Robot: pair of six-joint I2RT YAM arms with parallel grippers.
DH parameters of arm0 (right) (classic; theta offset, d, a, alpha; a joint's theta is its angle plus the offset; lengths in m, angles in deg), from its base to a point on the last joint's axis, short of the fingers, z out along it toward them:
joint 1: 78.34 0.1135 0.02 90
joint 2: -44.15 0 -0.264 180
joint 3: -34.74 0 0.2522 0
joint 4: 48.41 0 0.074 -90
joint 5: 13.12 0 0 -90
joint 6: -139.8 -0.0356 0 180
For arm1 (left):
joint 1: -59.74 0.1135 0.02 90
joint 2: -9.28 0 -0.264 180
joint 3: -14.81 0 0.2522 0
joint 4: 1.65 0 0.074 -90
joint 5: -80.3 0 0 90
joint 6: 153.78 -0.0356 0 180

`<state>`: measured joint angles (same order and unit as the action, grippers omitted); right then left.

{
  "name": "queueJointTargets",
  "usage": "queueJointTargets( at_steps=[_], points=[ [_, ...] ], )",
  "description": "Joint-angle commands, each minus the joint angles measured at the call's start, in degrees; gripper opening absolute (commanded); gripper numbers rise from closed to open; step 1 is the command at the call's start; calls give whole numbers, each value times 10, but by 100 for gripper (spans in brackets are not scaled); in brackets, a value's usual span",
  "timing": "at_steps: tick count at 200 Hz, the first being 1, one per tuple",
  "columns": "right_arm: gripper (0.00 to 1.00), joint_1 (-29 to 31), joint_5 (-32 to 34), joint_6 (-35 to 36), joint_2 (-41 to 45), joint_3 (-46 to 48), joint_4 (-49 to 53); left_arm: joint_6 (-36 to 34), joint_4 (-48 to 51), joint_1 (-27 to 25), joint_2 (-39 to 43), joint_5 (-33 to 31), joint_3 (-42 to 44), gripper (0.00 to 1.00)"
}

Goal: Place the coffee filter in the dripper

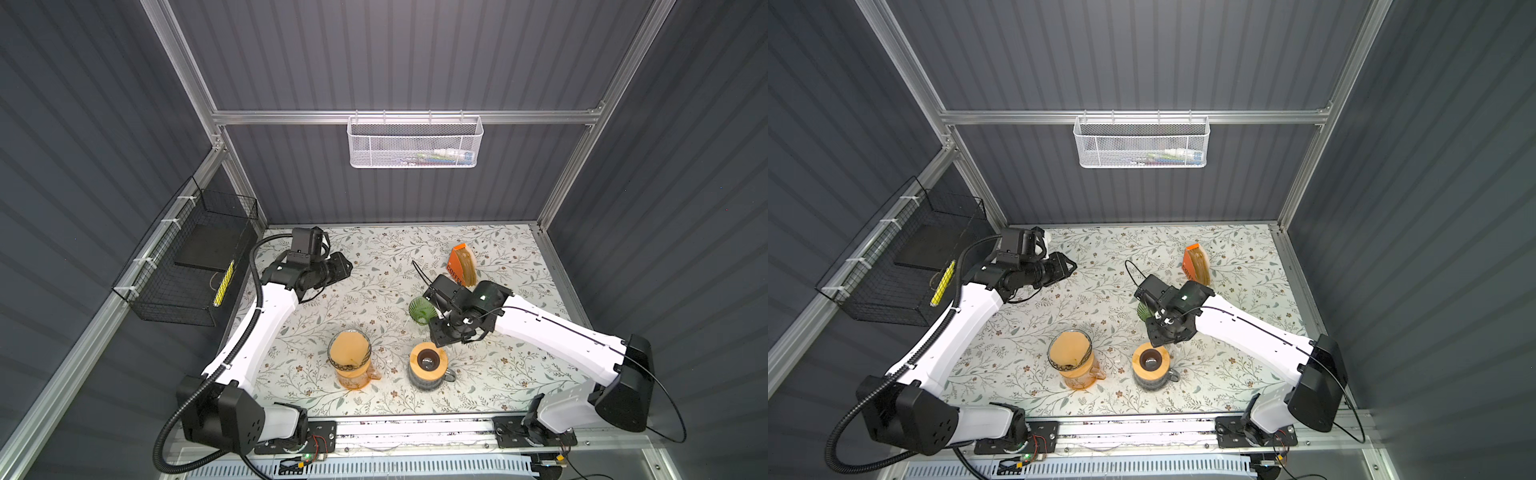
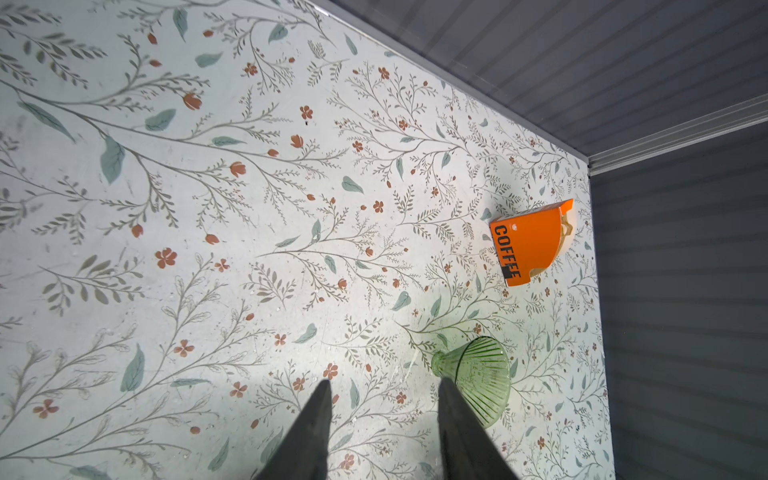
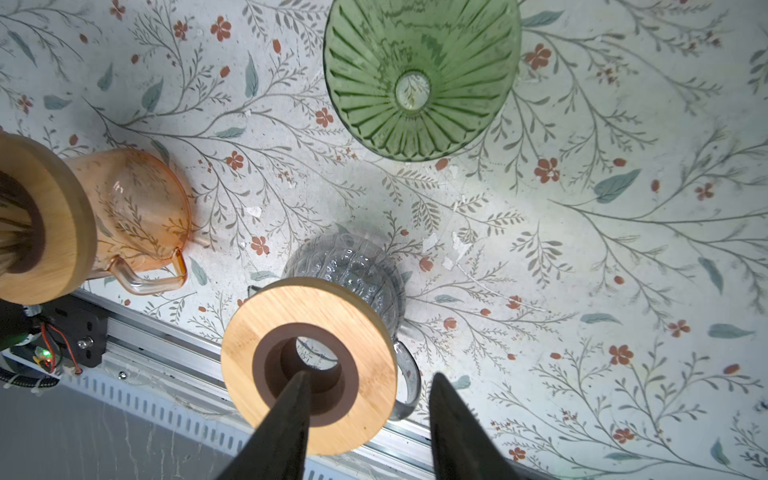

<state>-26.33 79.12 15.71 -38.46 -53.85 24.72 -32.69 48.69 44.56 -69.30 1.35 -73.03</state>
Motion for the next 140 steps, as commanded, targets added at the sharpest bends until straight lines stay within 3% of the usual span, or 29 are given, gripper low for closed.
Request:
queueJointTargets(
  at_steps=[1,37,94,140],
  points=[
    [50,-10,16,7,17,-9,-5,8,4,2,-12,29,-9,40],
    [50,-51,8,36,31,0,-25,19,-4,-10,2,16,-8,40],
    [52,-144,-75,39,68,52,-104,-3,33,-73,-25,-43,-27,40],
    [52,-181,-106,48,56,75,-132,8,29,-112,-68,-39,-39,39]
  ],
)
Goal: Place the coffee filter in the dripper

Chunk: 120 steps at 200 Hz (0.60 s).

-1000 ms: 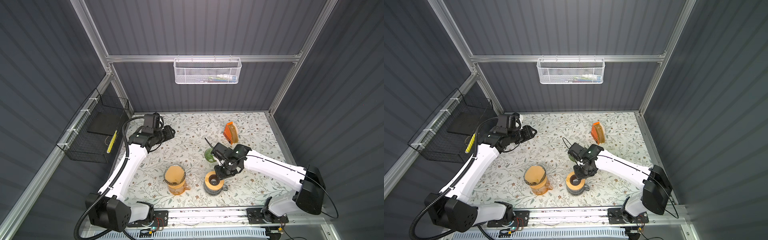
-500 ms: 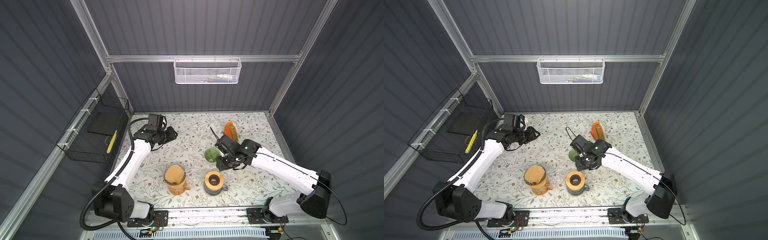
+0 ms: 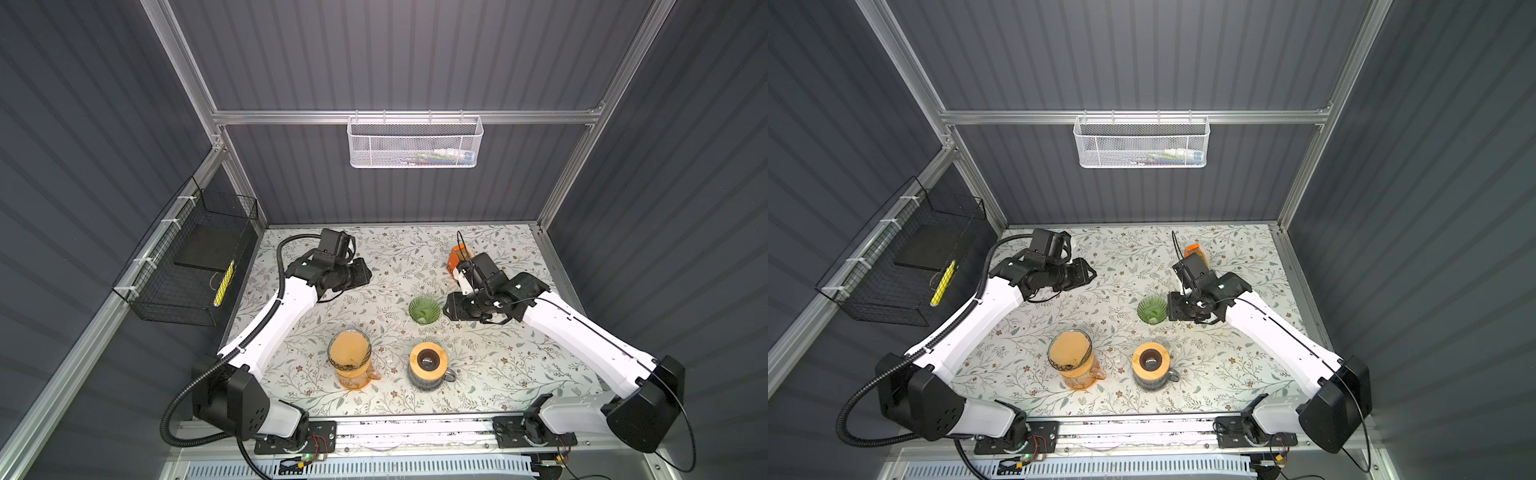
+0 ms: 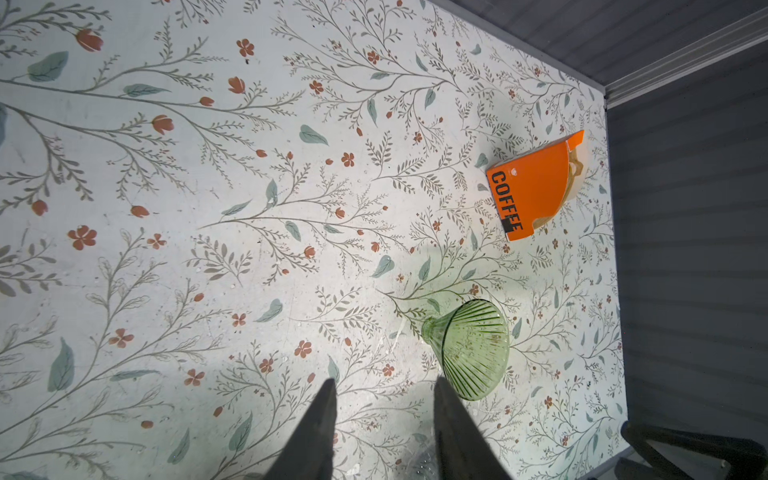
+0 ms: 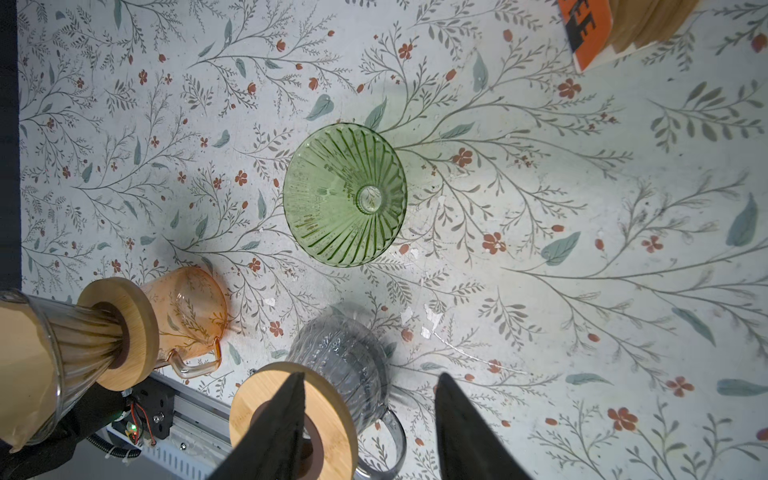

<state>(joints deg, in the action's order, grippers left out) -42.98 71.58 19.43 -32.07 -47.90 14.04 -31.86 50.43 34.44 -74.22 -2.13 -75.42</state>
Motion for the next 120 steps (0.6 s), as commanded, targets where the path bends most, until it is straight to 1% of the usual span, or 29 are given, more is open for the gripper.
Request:
queueJointTargets(
  at_steps=[1,64,120],
  points=[
    [52,-15,-32,11,-9,16,-26,0,11,-12,-20,-5,-15,39],
    [52,-26,-53,18,-65,23,-59,8,4,-31,-43,3,-20,39],
    [51,-30,-57,18,-123,27,-88,12,3,-42,-61,11,-19,38]
  ],
)
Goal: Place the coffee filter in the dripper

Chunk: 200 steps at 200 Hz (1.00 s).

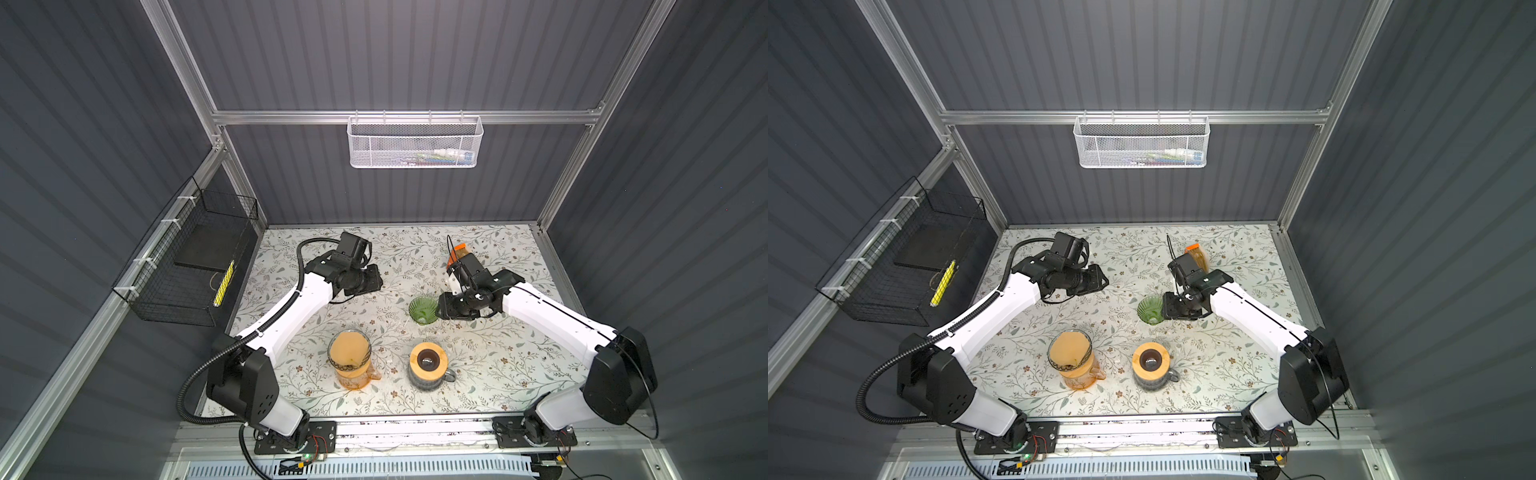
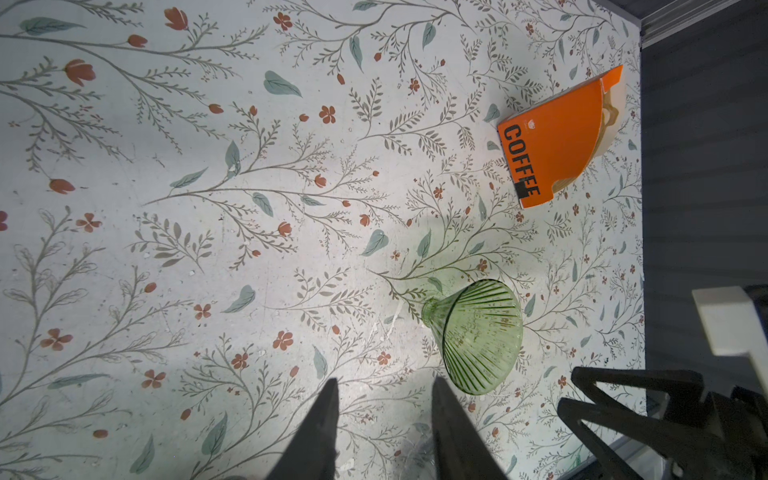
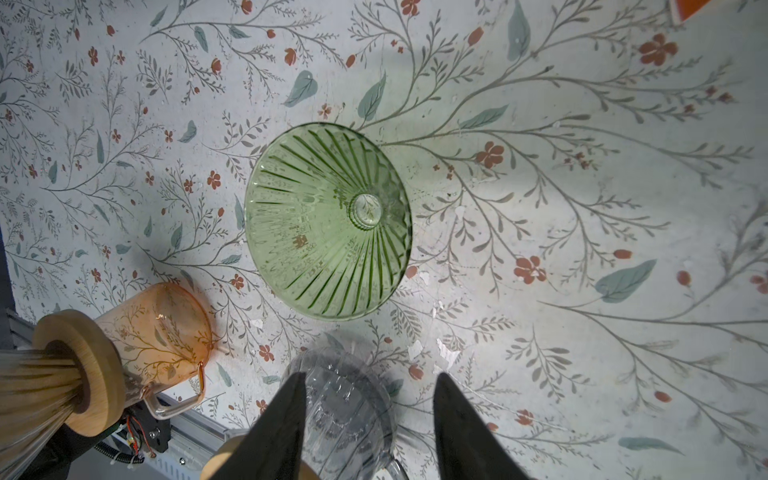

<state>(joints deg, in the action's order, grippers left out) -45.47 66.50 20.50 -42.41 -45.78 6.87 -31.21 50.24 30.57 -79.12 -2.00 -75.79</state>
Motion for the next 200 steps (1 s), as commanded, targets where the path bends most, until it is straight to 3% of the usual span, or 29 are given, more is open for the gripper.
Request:
queueJointTargets(
  at_steps=[1,200],
  points=[
    [50,-5,-6,8,-20,6,-17,6,4,-4,-12,10,-15,38],
    [20,-38,-50,33,-141,-26,-65,15,-28,-4,-59,10,-30,37]
  ],
)
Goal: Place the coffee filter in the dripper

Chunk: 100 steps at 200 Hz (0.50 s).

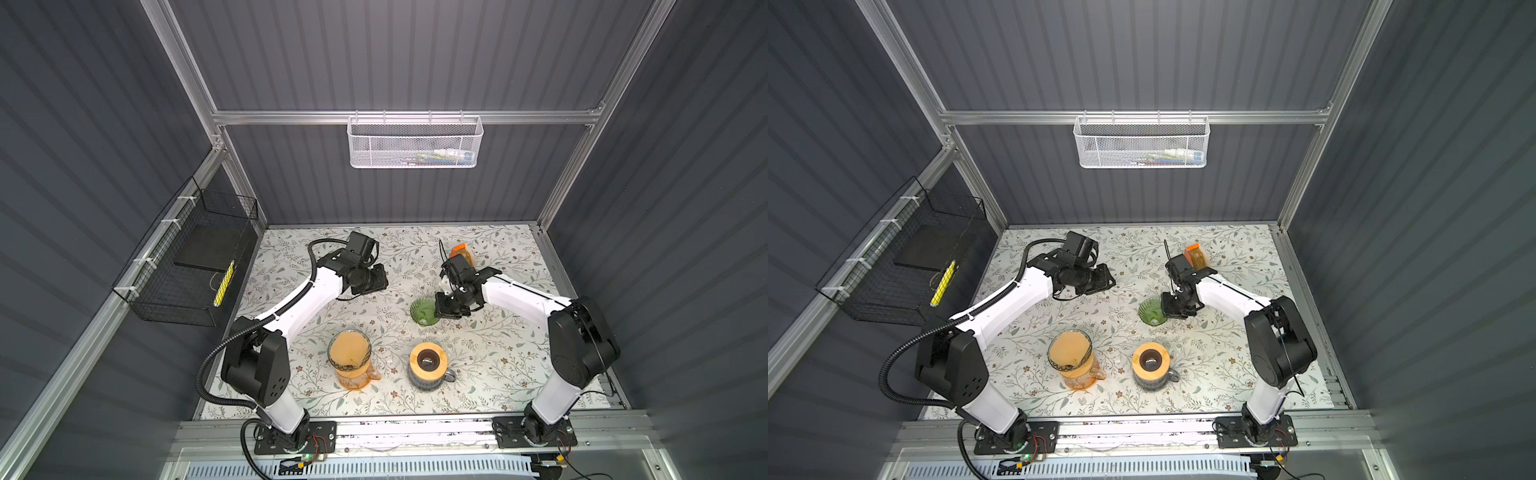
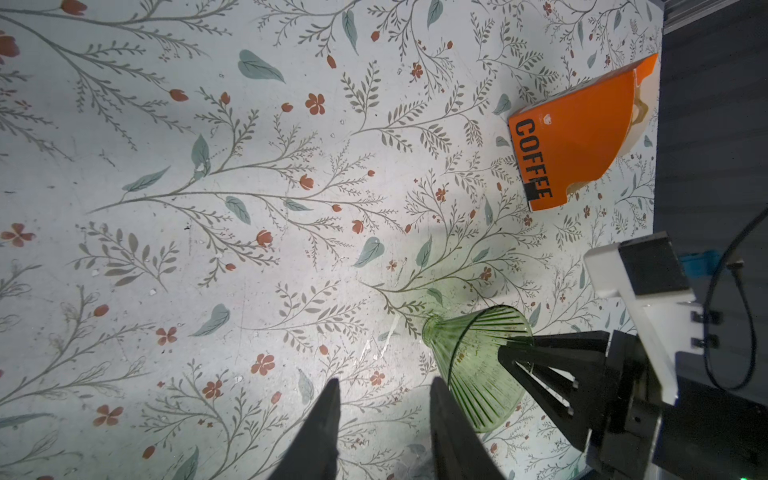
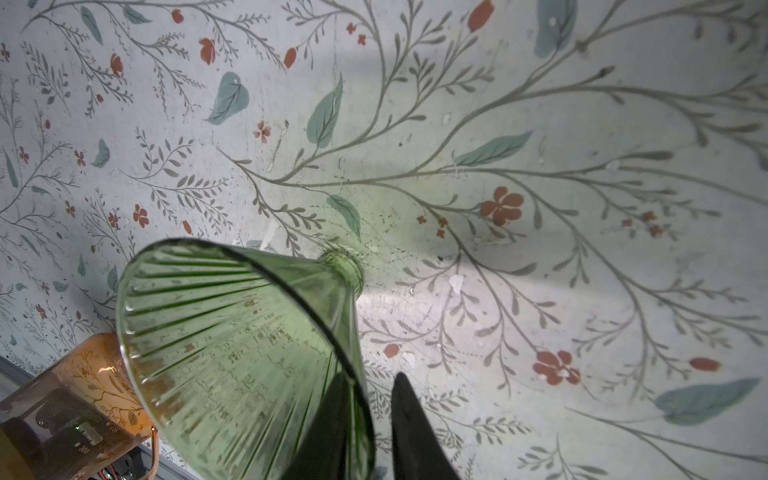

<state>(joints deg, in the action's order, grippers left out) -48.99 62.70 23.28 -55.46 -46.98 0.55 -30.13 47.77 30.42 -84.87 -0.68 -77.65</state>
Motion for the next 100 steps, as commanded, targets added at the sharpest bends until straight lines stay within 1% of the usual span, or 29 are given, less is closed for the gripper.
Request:
queueJointTargets(
  at_steps=[1,27,67,100],
  points=[
    [20,-3,-12,6,-11,-15,-2,5,-3,-2,-2,-3,-11,37],
    [13,-3,-15,3,-18,-20,-4,0,1,-2,-2,-6,-14,37],
    [0,-3,-12,3,-10,-31,3,-7,3,-2,4,-6,-17,37],
    [0,-3,-9,3,8,-39,16,-13,2,-2,17,-3,-14,37]
  ],
)
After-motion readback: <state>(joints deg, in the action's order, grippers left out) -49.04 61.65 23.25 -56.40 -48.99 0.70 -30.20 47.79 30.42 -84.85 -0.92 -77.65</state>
